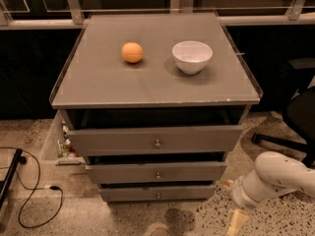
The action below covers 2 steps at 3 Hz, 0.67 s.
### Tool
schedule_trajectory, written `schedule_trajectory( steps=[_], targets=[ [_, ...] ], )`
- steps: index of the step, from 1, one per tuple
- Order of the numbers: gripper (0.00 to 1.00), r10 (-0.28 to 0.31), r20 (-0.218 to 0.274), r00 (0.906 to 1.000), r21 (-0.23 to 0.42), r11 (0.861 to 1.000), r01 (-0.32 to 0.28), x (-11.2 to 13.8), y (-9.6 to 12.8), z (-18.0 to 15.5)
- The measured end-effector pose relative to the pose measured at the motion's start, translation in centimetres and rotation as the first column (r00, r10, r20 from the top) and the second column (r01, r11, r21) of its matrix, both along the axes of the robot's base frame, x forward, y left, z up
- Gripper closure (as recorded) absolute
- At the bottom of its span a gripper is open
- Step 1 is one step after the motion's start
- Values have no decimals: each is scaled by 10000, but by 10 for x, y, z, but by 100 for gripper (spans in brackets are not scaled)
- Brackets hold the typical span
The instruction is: Open bottom drawer
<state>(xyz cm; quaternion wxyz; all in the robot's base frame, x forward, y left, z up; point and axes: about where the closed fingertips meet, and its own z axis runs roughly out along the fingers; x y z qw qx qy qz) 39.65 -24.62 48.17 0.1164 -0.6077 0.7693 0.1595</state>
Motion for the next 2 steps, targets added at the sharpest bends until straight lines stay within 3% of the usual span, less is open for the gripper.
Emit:
schedule_trajectory(
  steps=[1, 2],
  targets=[
    [0, 668, 533, 9963, 13, 9978, -670, -4, 17, -34],
    [0, 960, 1582, 9827, -53, 9953, -964, 21, 27, -80]
  ],
)
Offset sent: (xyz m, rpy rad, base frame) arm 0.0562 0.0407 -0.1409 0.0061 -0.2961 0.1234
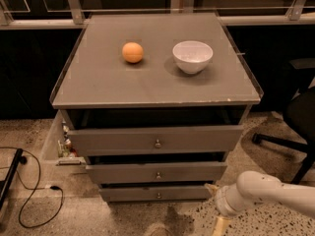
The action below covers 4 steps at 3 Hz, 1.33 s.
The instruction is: Open bottom drawer
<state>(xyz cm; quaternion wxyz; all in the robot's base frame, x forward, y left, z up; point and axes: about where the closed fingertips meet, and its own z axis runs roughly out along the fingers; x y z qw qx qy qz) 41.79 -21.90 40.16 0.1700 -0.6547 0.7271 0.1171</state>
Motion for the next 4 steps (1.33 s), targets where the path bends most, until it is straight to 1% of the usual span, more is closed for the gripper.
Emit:
schedule_trajectory(
  steps=[1, 2, 3, 4],
  targets=[
    [0, 295, 830, 9961, 447, 9984, -333, 21, 8, -37],
    [0, 395, 1328, 9904, 1028, 9933, -534, 45, 2, -72],
    [0, 395, 1327, 9904, 1028, 9933, -534, 45, 2, -72],
    [0, 357, 1339, 9903, 893, 9949, -479, 46, 4, -86]
  ],
)
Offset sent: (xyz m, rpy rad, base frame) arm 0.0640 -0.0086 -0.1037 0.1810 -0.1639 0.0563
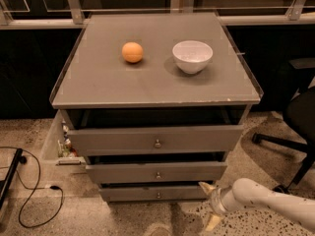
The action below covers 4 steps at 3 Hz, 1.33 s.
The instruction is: Open bottom drawer
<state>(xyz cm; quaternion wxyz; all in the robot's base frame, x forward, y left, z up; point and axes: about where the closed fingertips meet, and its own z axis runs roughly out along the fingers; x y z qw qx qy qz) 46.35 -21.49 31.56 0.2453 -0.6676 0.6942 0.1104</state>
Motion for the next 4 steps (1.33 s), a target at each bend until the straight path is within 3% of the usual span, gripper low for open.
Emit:
schedule_trajectory(
  steps=[2, 3, 4],
  targets=[
    [0, 386, 413, 9984, -728, 9967, -356, 20, 7, -79],
    [0, 620, 595, 9963, -956, 9938, -561, 23, 13, -101],
    [0, 996, 1315, 9863, -973, 9914, -871, 37, 18, -105]
  ],
)
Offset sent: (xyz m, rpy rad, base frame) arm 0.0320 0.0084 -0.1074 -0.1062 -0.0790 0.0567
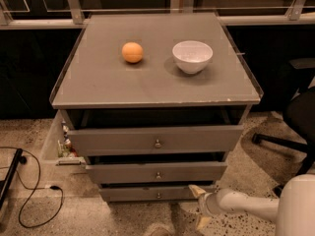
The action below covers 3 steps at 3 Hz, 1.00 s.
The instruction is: Open bottom drawer
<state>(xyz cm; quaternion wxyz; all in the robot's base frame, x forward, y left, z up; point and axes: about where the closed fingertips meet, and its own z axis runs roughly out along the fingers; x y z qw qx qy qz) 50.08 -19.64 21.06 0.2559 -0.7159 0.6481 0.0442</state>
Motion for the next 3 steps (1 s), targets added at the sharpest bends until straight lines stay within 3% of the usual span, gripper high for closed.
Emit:
schedule_trajectory(
  steps=[2, 3],
  targets=[
    [0, -340, 1080, 9936, 1653, 9861, 157, 36, -6, -9],
    [0, -340, 1079, 9936, 1653, 9861, 157, 36, -5, -9]
  ],
)
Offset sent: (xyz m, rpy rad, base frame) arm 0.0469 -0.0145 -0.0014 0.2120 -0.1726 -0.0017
